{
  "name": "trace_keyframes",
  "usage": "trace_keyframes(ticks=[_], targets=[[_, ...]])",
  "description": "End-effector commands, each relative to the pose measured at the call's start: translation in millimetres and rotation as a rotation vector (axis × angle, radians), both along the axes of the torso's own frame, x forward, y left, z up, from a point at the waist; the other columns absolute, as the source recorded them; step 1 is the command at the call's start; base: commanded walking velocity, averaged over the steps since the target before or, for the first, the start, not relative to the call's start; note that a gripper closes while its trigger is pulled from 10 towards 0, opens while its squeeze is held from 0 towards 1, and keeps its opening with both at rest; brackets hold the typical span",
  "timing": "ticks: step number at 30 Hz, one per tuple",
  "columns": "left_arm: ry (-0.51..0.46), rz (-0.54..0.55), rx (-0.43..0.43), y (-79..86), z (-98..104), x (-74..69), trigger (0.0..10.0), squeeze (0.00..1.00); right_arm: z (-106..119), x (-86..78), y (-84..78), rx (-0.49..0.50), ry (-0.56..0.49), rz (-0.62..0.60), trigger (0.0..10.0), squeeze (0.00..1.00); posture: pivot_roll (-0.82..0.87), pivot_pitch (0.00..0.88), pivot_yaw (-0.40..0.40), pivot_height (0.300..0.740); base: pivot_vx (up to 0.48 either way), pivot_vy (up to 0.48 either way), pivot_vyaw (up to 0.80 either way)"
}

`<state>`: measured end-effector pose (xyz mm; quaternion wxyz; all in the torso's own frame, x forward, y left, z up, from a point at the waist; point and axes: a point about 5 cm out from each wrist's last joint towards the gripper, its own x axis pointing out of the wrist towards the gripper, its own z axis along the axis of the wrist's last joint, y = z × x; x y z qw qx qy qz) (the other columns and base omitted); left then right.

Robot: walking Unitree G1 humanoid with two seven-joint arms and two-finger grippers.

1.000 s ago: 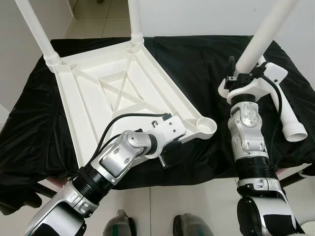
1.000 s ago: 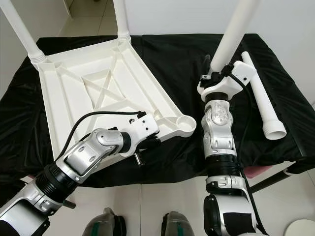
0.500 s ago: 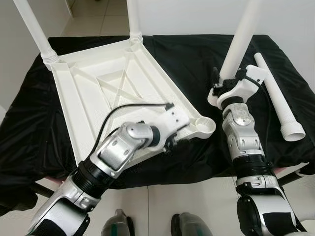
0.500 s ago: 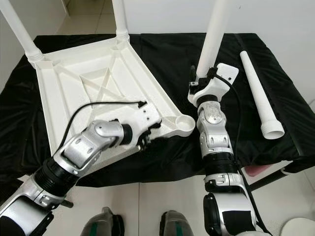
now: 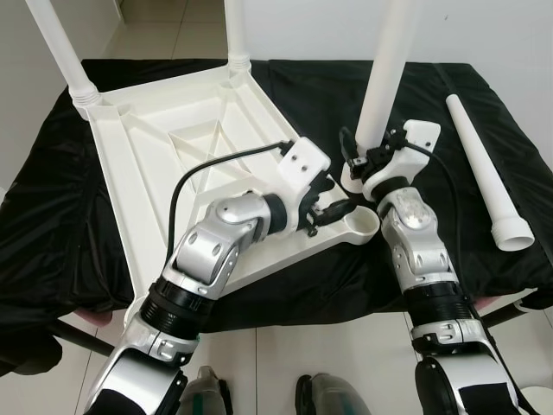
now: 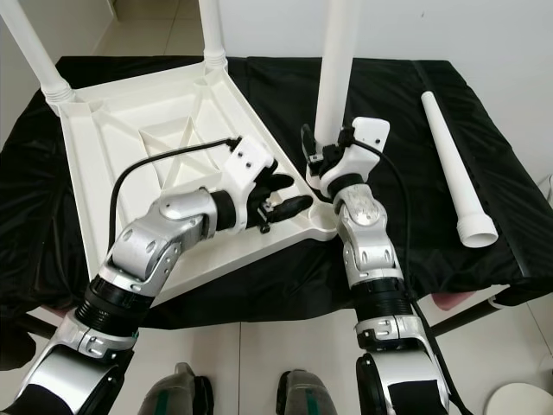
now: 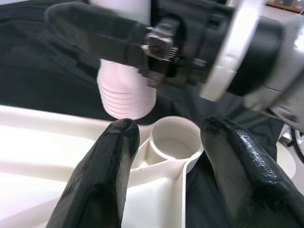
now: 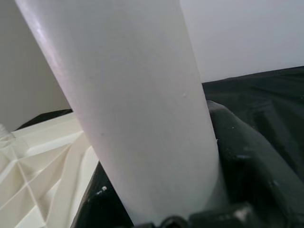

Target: Building children table

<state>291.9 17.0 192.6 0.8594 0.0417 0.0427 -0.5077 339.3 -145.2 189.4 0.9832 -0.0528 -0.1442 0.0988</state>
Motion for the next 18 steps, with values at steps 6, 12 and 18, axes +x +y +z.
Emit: trace_keyframes(ticks=[6,12,18], targets=[[-0.042,0.410,-0.004,25.2,-4.7,19.4,10.0,0.00,-5.3,-14.6,-5.4,0.061,-0.033,-0.053,10.0,0.00,-0.13,0.030,-0.012,0.740,0.000,0.000,0.00],[-0.067,0.416,0.005,34.6,-7.9,18.8,10.0,0.00,-8.9,-21.1,-10.4,0.078,-0.024,-0.051,10.0,0.00,-0.13,0.026,-0.006,0.740,0.000,0.000,0.00],[-0.097,0.383,0.033,38.7,-15.9,11.1,10.0,0.00,-12.6,-31.5,-8.0,0.105,-0.008,-0.008,10.0,0.00,-0.13,0.024,-0.005,0.740,0.000,0.000,0.00]])
